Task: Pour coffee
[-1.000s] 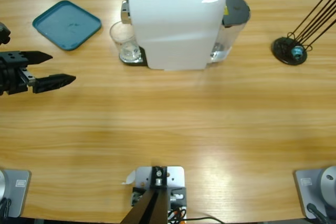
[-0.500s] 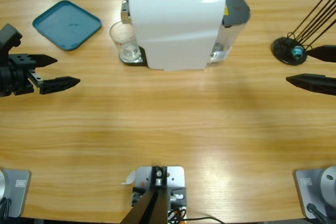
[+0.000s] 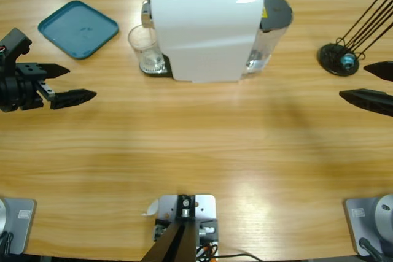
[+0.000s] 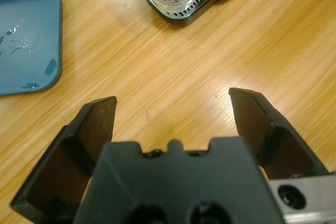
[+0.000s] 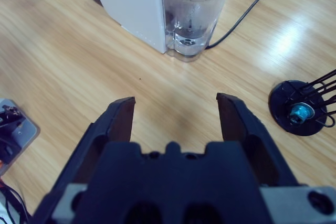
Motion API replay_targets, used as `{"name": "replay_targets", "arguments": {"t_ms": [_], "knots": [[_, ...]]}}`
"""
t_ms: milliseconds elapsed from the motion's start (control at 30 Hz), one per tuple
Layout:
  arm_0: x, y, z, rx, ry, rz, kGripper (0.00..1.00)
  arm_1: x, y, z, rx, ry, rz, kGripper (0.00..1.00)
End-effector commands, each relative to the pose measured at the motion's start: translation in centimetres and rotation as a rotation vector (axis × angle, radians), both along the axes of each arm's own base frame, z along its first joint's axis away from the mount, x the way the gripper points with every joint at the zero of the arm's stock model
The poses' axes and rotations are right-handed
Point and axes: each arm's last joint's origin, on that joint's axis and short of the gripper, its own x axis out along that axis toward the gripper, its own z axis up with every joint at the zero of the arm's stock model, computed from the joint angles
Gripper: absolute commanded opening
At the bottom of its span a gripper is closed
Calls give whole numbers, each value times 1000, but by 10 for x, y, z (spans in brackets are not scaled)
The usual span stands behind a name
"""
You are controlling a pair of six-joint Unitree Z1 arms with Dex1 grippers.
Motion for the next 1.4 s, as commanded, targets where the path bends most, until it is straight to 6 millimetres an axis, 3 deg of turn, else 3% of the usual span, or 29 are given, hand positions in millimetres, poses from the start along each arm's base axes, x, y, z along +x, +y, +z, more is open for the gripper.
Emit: {"name": "replay_targets", "arguments": {"t_ms": [33,767,833,933,1000,1400], "knots": [[-2,4,-11,28,26,3,936,7,1,-16,-26,50,-36,665],[-1,2,-13,34,34,4,956,3,-2,-17,-10,40,-72,669],[-1,2,-13,34,34,5,977,3,-2,-18,-11,38,-81,769],[-1,2,-13,31,37,8,1000,3,-3,-18,-12,37,-93,837],[-1,2,-13,30,38,11,1000,3,-3,-20,-10,34,-92,992],[0,2,-14,30,40,13,1000,1,-3,-21,3,29,-93,1000]]}}
